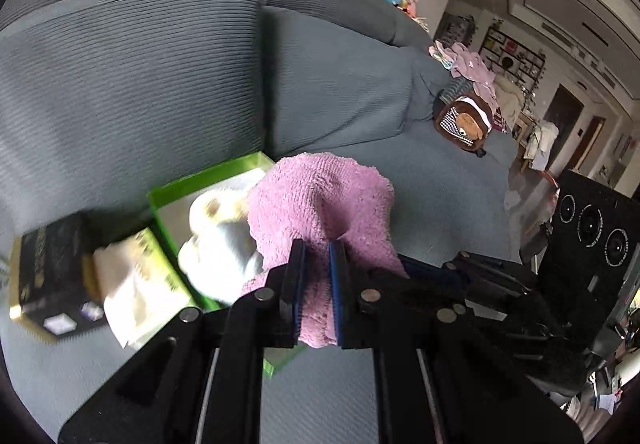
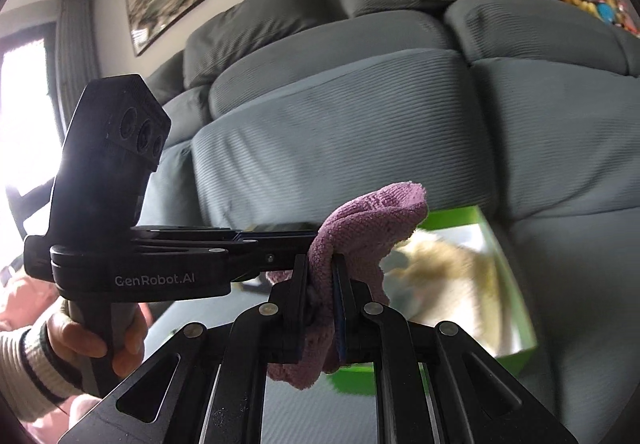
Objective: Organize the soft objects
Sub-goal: 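Carry the pink cloth into the green box and open the left tool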
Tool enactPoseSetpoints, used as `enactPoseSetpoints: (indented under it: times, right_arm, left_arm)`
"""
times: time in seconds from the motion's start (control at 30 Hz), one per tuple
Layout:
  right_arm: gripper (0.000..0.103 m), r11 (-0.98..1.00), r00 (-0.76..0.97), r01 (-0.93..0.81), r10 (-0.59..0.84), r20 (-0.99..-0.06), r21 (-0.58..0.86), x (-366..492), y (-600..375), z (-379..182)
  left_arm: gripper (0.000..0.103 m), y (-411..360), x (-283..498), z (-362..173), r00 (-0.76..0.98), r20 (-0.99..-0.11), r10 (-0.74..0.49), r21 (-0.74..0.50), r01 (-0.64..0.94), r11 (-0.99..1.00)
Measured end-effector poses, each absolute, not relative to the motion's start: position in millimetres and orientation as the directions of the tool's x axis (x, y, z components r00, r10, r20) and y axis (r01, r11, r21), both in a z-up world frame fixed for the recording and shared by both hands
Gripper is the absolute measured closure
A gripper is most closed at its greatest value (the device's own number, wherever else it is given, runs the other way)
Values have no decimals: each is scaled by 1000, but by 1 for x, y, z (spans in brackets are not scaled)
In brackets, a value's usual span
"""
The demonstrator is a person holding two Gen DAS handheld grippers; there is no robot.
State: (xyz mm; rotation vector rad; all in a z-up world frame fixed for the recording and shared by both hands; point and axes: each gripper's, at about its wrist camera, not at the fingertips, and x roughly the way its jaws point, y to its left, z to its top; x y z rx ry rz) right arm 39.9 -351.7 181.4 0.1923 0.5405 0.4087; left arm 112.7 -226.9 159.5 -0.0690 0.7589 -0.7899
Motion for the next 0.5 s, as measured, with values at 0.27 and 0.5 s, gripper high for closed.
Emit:
enactPoseSetpoints:
  times: [0.27,0.5]
  right_arm:
    - [90,920,785,-249,374,-493,302,88,-388,163]
    - [90,911,732,-182,377,-567,370,128,-401,125]
  left_arm:
    - [94,-270,171,137,405,-647,-646,-338,607,719]
    - [94,-294,206,103,377,-732,-567,-300,569,766]
